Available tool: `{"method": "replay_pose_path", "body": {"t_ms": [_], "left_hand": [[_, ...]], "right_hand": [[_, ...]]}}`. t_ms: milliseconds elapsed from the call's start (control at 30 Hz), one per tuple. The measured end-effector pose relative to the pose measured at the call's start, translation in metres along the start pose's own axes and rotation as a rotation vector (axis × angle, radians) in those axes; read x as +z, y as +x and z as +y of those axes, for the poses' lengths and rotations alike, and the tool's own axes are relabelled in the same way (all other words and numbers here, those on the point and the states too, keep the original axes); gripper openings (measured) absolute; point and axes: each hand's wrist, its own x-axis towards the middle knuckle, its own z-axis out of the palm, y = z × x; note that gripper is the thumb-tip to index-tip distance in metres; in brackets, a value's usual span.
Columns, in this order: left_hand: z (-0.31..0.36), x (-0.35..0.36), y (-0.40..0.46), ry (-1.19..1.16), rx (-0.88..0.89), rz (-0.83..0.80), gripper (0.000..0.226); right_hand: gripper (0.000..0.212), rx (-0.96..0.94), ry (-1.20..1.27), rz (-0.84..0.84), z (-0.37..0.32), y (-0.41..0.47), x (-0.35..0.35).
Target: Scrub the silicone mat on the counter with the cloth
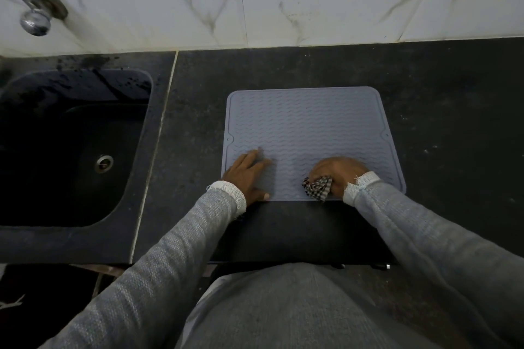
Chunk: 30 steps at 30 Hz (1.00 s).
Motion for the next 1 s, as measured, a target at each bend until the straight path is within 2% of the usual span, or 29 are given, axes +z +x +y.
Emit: {"method": "replay_pose_path", "body": {"t_ms": [133,200,233,333,433,500,600,700,800,933,1000], "left_hand": [[-0.025,-0.010,-0.002,0.060,-0.031,0.004,0.093],[-0.032,-0.014,-0.002,0.099,-0.049,-0.039,0.095],[-0.034,-0.015,-0.003,0.117,-0.057,-0.063,0.095],[-0.035,-0.018,-0.005,0.136,-0.069,-0.101,0.096],[-0.034,-0.025,-0.007,0.143,-0.072,-0.147,0.096],[-0.036,-0.027,-0.006,0.149,-0.068,-0.162,0.097],[-0.037,-0.026,-0.007,0.157,-0.063,-0.162,0.097],[-0.037,-0.026,-0.007,0.160,-0.061,-0.166,0.097],[-0.037,-0.025,-0.005,0.163,-0.061,-0.164,0.099],[-0.038,-0.022,-0.003,0.168,-0.068,-0.154,0.102],[-0.041,-0.024,-0.004,0.158,-0.056,-0.168,0.101]], "right_hand": [[0.031,0.037,0.174,0.063,-0.030,0.017,0.006],[0.028,-0.150,0.062,0.155,-0.051,0.028,0.016],[0.027,-0.236,0.025,0.149,-0.061,0.032,0.021],[0.023,-0.300,-0.106,0.015,-0.079,0.045,0.033],[0.024,-0.407,-0.189,0.046,-0.069,0.037,0.033],[0.023,-0.403,-0.200,0.043,-0.054,0.024,0.026],[0.031,-0.275,-0.181,0.006,-0.035,0.010,0.017],[0.017,-0.181,-0.120,0.024,-0.043,0.012,0.009],[0.026,-0.261,-0.109,0.133,-0.066,0.026,0.016],[0.027,-0.340,-0.175,0.072,-0.084,0.049,0.042],[0.026,-0.384,-0.201,0.101,-0.072,0.045,0.043]]}}
